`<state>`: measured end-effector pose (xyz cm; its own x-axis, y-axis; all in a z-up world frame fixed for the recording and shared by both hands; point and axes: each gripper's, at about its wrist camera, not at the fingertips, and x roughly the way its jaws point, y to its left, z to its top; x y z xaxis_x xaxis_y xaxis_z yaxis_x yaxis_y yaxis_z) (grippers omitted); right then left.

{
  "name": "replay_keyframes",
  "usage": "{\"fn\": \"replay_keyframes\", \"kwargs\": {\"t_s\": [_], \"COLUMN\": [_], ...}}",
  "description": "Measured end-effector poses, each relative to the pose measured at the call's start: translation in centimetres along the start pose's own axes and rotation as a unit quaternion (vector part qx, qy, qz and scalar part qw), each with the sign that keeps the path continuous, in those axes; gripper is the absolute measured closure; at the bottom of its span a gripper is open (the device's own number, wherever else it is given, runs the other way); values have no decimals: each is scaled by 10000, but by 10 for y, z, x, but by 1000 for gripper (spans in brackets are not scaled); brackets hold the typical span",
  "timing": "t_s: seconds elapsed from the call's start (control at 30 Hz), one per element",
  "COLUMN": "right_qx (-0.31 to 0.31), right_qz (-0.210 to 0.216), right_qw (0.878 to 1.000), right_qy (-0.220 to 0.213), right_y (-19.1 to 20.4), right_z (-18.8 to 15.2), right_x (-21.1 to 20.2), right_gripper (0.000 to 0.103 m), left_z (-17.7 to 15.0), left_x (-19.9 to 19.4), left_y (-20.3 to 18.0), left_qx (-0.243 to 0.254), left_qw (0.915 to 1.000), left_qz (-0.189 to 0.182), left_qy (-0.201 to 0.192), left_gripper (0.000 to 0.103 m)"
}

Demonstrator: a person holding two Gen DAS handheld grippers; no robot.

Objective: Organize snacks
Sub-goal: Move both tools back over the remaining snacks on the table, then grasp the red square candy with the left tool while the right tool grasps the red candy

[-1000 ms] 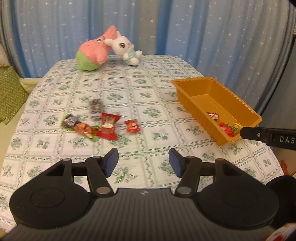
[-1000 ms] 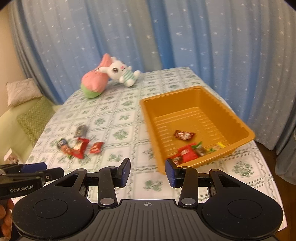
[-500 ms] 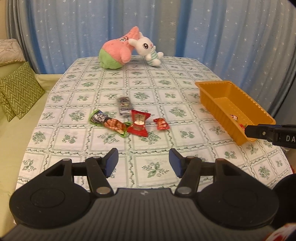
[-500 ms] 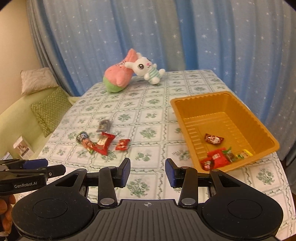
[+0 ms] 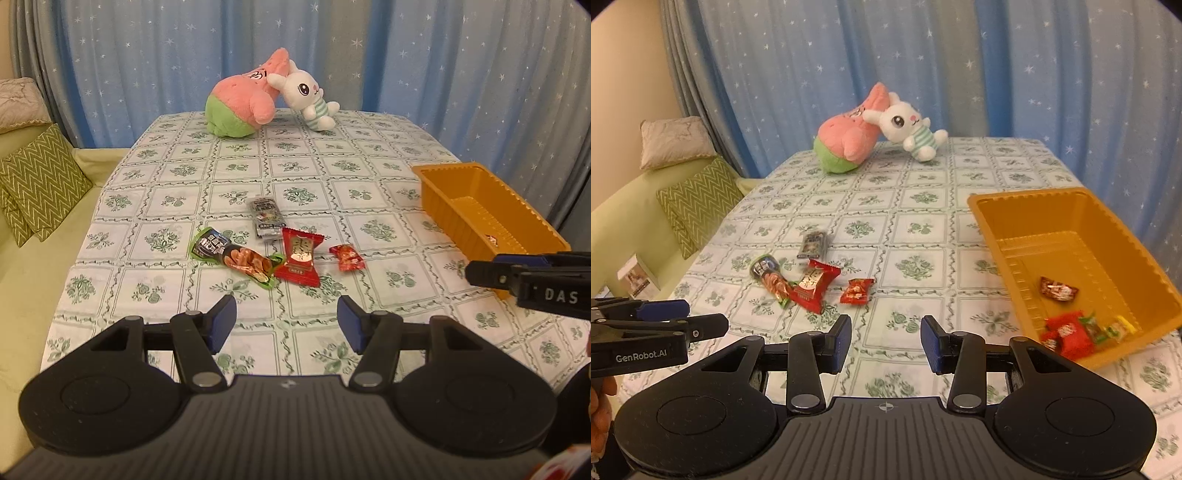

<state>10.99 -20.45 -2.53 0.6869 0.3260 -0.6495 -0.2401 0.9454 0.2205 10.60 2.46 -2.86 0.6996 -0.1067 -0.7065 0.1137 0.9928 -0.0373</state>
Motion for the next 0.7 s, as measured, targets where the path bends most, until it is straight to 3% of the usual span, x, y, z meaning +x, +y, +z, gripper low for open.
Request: {"fn": "replay_keyframes", "kwargs": {"t_s": [0.7], "right_qx": [21], "right_qz": [216], "right_qw": [9990], "right_qy": [396], "right_y": [13], "right_z": [24], "right_x": [132], "right_gripper": [61], "left_z": [27], "left_x": [90], "left_y": [36], "left_qx": [74], "left_qw": [9998], "left_qz": [-97], "left_qy": [128], "left_gripper": [46]}}
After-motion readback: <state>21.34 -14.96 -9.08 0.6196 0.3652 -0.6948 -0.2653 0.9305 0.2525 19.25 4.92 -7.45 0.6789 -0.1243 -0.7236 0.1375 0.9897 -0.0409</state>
